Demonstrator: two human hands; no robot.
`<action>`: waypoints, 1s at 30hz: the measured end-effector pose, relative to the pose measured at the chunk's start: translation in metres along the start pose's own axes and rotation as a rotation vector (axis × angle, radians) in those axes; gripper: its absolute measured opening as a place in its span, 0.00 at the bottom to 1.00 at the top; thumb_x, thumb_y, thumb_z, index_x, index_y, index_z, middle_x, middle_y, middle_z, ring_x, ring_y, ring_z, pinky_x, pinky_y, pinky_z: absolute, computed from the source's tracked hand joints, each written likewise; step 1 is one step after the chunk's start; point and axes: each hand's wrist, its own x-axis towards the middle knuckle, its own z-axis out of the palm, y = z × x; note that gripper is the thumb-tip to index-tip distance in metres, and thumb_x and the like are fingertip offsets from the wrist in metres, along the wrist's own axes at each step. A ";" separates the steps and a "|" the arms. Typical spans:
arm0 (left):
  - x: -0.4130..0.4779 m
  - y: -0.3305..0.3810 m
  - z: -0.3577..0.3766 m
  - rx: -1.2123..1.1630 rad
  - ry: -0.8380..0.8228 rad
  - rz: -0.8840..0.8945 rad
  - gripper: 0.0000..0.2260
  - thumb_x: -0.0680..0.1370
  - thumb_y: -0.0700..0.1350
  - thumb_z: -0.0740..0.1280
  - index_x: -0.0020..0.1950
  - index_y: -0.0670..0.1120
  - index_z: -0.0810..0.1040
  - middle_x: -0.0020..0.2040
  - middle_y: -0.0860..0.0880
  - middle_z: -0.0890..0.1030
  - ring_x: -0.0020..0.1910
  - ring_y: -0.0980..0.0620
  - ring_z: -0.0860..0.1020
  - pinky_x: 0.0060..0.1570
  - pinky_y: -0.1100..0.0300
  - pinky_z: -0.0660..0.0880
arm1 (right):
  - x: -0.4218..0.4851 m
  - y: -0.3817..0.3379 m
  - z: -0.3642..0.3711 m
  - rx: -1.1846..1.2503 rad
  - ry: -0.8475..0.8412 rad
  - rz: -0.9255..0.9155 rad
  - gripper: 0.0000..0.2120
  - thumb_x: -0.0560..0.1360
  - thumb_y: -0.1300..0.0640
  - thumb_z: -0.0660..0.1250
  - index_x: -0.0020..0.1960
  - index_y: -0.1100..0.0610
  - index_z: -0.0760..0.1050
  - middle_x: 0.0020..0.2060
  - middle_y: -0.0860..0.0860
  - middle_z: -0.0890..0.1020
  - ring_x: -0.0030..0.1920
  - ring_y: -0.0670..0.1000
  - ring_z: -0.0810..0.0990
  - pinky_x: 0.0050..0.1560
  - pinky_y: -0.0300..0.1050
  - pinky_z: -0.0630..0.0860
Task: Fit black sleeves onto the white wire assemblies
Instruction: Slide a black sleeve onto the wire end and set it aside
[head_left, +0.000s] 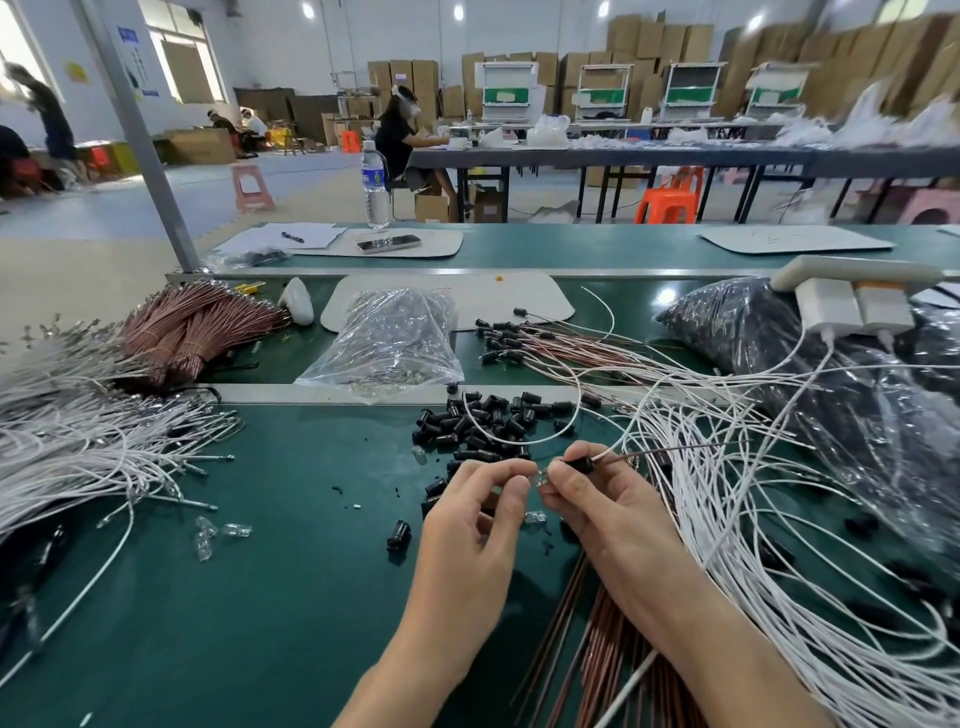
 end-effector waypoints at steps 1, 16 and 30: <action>-0.001 0.000 0.000 0.027 0.014 0.016 0.09 0.82 0.53 0.62 0.58 0.57 0.80 0.51 0.59 0.80 0.49 0.55 0.80 0.44 0.67 0.74 | 0.000 0.000 0.000 0.000 0.002 0.001 0.10 0.66 0.61 0.75 0.46 0.56 0.81 0.39 0.52 0.84 0.39 0.49 0.84 0.42 0.37 0.81; -0.001 -0.004 0.000 0.062 0.032 0.049 0.10 0.82 0.55 0.62 0.59 0.57 0.80 0.51 0.60 0.79 0.50 0.56 0.80 0.45 0.68 0.74 | -0.002 -0.002 0.000 -0.005 0.000 0.008 0.07 0.66 0.59 0.76 0.42 0.51 0.84 0.40 0.53 0.84 0.41 0.50 0.84 0.44 0.37 0.81; -0.002 -0.002 -0.001 -0.125 0.066 -0.003 0.07 0.80 0.48 0.67 0.55 0.55 0.83 0.45 0.53 0.83 0.43 0.54 0.82 0.42 0.68 0.76 | -0.003 0.007 0.002 -0.105 0.006 -0.059 0.11 0.63 0.51 0.79 0.44 0.48 0.83 0.43 0.51 0.84 0.45 0.50 0.84 0.49 0.39 0.80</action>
